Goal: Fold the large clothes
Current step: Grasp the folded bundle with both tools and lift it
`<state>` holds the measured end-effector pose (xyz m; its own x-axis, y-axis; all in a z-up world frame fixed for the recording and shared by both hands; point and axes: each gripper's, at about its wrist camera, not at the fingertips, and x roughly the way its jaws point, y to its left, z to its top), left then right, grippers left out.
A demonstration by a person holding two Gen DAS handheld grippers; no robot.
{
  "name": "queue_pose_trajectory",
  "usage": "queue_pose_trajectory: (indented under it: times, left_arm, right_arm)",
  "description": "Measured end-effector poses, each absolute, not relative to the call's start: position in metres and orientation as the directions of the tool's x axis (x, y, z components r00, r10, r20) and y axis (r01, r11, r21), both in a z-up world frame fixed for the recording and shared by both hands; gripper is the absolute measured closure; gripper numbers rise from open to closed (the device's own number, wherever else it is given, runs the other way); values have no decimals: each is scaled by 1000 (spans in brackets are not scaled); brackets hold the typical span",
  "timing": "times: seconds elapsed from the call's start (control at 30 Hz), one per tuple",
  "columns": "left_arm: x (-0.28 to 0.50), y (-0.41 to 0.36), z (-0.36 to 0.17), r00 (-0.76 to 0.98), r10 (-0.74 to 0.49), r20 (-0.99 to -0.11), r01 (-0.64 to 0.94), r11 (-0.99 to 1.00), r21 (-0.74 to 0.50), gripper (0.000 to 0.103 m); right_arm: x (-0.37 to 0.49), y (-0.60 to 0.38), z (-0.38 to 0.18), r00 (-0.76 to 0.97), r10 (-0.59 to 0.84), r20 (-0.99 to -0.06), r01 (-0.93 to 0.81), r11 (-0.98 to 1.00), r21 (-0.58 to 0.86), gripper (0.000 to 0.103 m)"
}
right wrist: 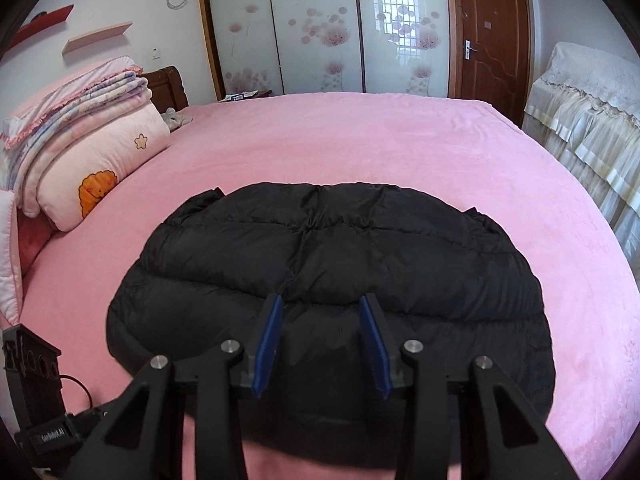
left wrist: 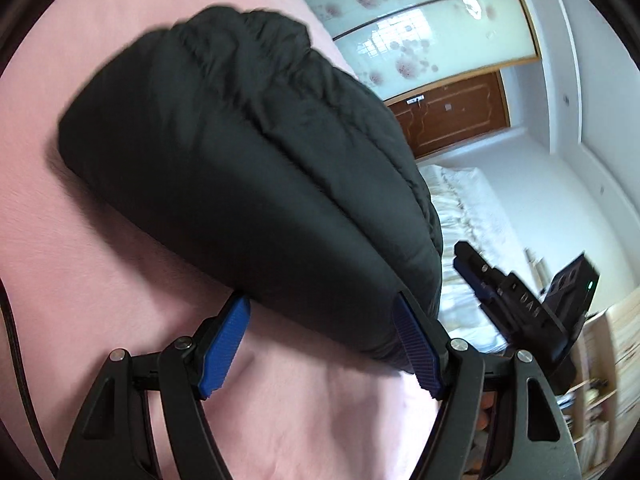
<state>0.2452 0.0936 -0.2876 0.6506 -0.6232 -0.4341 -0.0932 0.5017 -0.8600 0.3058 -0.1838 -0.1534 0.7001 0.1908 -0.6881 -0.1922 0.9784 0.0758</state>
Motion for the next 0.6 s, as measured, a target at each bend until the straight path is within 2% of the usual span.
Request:
queue_pose_trajectory:
  times: [0.3, 0.43, 0.6]
  left_arm:
    - [273, 99, -309, 691, -636, -343, -90, 395, -914, 31]
    - [284, 99, -315, 699, -640, -319, -85, 369, -926, 29]
    - [294, 94, -319, 708, -642, -294, -68, 353, -933, 27]
  right_arm:
    - [320, -170, -169, 698, 200, -687, -233, 971, 46, 72]
    - [325, -167, -172, 708, 194, -679, -237, 971, 31, 83]
    - [334, -166, -172, 727, 183, -662, -223, 974, 25, 85]
